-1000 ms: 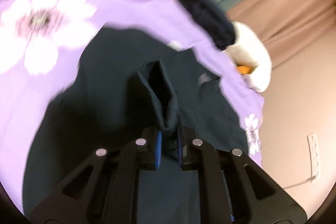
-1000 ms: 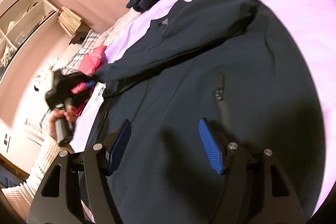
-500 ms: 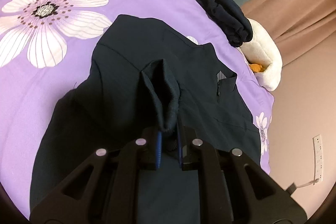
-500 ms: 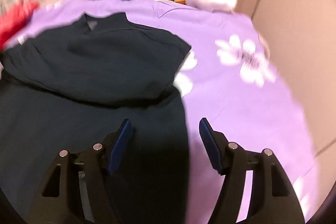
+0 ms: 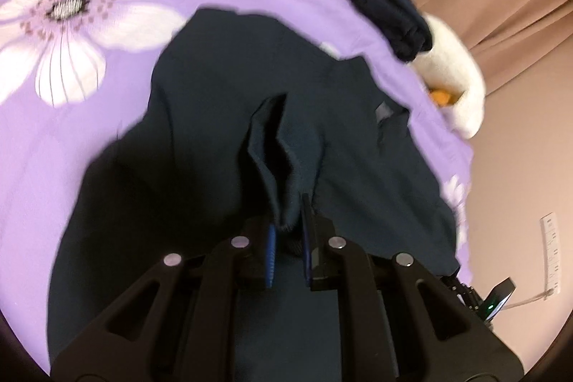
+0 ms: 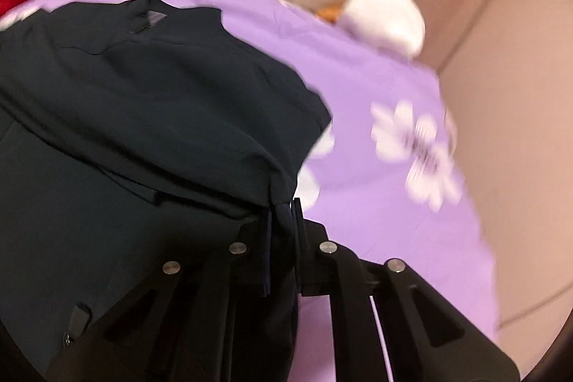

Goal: Fold large clothes

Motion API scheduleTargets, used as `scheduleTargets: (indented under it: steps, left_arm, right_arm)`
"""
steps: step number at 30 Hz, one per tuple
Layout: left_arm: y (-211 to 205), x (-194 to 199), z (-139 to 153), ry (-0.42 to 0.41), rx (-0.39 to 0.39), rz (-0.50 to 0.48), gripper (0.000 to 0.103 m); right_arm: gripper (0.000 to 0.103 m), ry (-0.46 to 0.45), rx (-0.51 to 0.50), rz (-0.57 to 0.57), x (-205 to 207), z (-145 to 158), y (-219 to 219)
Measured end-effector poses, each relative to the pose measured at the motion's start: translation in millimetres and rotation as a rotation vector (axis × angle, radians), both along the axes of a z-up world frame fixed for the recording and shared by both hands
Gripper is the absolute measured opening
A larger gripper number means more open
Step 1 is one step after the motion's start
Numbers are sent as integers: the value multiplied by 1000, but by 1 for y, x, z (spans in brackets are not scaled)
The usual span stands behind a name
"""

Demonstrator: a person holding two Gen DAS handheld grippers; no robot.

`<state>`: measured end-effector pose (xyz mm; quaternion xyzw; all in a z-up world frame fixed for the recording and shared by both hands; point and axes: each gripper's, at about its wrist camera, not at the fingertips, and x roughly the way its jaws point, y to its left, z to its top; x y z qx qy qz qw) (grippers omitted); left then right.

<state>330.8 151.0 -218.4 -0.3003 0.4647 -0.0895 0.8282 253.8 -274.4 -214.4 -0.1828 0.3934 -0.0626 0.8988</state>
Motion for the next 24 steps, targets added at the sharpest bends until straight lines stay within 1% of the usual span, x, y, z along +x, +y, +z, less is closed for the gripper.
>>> scheduleTargets:
  steps: [2, 3, 4, 5, 6, 7, 8, 10, 11, 12, 14, 16, 19, 21, 22, 23, 24]
  left_arm:
    - [2, -2, -16, 41, -14, 10, 13]
    - [4, -3, -20, 44, -31, 14, 15]
    - [8, -3, -21, 43, -46, 16, 19]
    - [12, -4, -19, 45, -49, 15, 24]
    - [15, -4, -17, 46, -42, 12, 26]
    - [18, -5, -13, 44, -19, 11, 30]
    - [22, -6, -7, 37, 16, 9, 35]
    - [27, -11, 2, 21, 66, 12, 40]
    - [29, -13, 10, 8, 87, 15, 41]
    - [31, -14, 14, -3, 92, 19, 41]
    - [28, -13, 27, -39, 79, 14, 42]
    - [15, -7, 38, -73, 72, -11, 42]
    - [-24, 6, 51, -120, 105, -95, 42]
    - [-55, 14, 53, -139, 143, -163, 42]
    - [-70, 19, 51, -145, 167, -203, 42]
    - [-79, 20, 48, -145, 185, -229, 42]
    - [-91, 25, 42, -134, 209, -262, 42]
  right_arm:
    - [9, 37, -14, 6, -4, -15, 1]
    - [10, 30, -35, 21, -7, -17, 3]
    - [13, 28, -39, 31, -7, -15, 6]
    - [21, 35, -23, 42, -9, -11, 3]
    - [27, 43, 2, 43, -11, -5, -3]
    - [36, 42, 30, 34, -14, 2, -10]
    - [40, 37, 56, 26, -14, 7, -17]
    - [41, 25, 145, 11, -19, 21, -30]
    - [41, 13, 202, 11, -20, 28, -33]
    - [42, -1, 264, 13, -20, 36, -40]
    - [42, -17, 360, 19, -14, 48, -44]
    - [42, -30, 434, 22, 12, 55, -41]
    - [42, -35, 488, 49, 41, 62, -27]
    - [42, -21, 476, 80, 61, 61, -11]
    - [42, -1, 460, 107, 76, 59, 2]
    - [42, 22, 452, 129, 78, 55, 10]
    - [42, 56, 440, 147, 89, 48, 20]
